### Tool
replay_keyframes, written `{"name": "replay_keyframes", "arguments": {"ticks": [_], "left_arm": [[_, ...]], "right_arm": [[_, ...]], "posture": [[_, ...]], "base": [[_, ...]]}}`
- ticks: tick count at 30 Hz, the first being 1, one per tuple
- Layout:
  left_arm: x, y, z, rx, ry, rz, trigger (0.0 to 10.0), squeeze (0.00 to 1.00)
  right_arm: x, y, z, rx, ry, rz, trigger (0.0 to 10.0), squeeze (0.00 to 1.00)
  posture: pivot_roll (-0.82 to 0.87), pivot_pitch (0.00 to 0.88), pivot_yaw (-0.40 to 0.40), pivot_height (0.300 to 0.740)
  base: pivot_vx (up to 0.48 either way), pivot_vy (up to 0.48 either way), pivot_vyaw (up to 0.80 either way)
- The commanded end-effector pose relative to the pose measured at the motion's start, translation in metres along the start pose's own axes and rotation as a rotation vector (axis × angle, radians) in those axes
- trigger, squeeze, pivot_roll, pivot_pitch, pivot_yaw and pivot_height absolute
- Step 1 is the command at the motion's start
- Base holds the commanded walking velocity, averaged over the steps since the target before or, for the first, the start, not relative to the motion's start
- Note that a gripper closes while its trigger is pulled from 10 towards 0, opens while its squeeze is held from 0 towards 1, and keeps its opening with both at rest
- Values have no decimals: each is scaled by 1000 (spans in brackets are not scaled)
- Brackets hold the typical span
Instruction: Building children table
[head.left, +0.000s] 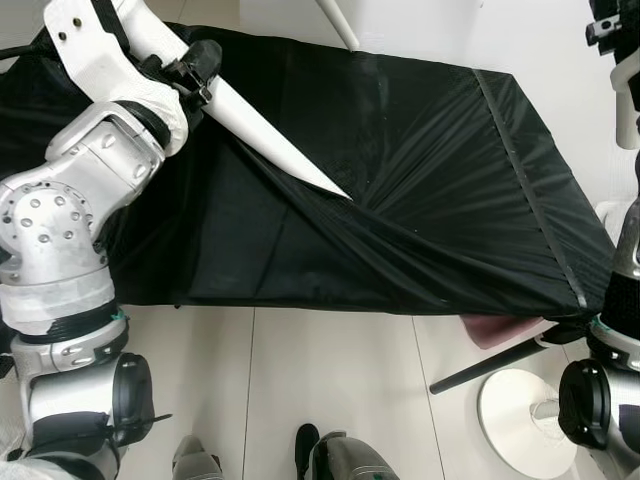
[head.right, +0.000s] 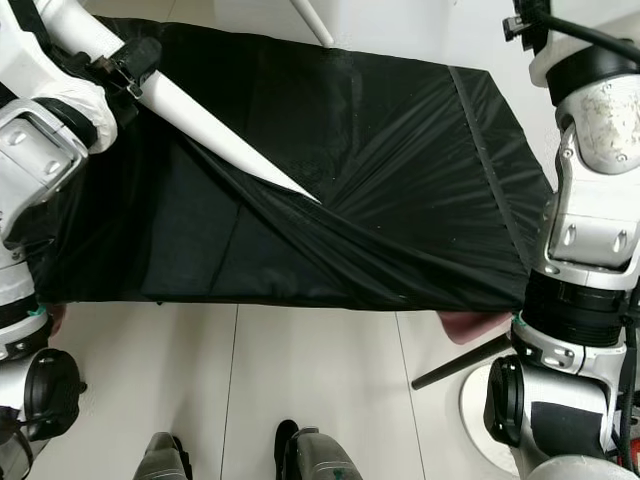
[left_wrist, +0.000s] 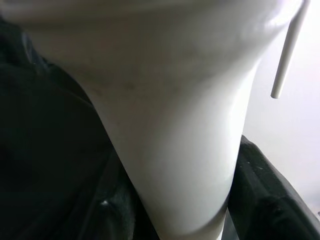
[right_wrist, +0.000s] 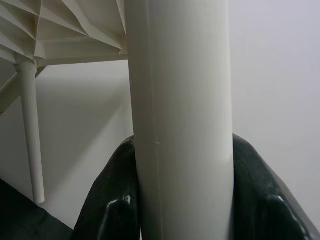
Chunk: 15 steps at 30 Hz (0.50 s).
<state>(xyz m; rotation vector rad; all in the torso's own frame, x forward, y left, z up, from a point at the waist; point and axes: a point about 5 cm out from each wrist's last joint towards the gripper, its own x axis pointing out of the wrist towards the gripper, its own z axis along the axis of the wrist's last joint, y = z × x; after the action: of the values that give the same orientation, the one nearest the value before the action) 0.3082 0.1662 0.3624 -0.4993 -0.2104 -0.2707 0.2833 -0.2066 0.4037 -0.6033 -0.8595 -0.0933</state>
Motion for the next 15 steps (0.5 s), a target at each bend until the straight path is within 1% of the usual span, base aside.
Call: {"name": "replay_keyframes", "arguments": {"ticks": [1,4,5,9,10,11,13,15], "left_arm": [[-40,-29,89,57,-455,-144,0,0],[-40,-29,90,68,-452,-141,0,0],[-40,-28,90,90,-442,-134,0,0],[-39,-27,90,90,-431,-131,0,0],[-37,-25,88,76,-402,-122,10000,1000],[-37,-25,88,76,-402,-122,10000,1000],[-34,-21,85,52,-359,-99,10000,1000],[-34,-21,85,52,-359,-99,10000,1000]], "right_arm": [[-8,-6,-19,35,87,-39,0,0],[-7,-5,-20,39,88,-37,0,0],[-7,-4,-21,45,87,-35,0,0],[-7,-3,-21,47,86,-34,0,0],[-7,-1,-22,50,84,-31,0,0],[-7,-1,-22,50,84,-31,0,0],[-7,0,-22,51,82,-27,0,0],[-7,0,-22,51,82,-27,0,0]], "posture": [[87,196,-108,740],[91,196,-108,740],[93,195,-108,740],[96,196,-105,740],[98,196,-102,740],[98,196,-102,740],[96,196,-103,740],[96,196,-103,740]], "base": [[0,0,0],[0,0,0],[0,0,0],[0,0,0],[0,0,0],[0,0,0],[0,0,0],[0,0,0]]}}
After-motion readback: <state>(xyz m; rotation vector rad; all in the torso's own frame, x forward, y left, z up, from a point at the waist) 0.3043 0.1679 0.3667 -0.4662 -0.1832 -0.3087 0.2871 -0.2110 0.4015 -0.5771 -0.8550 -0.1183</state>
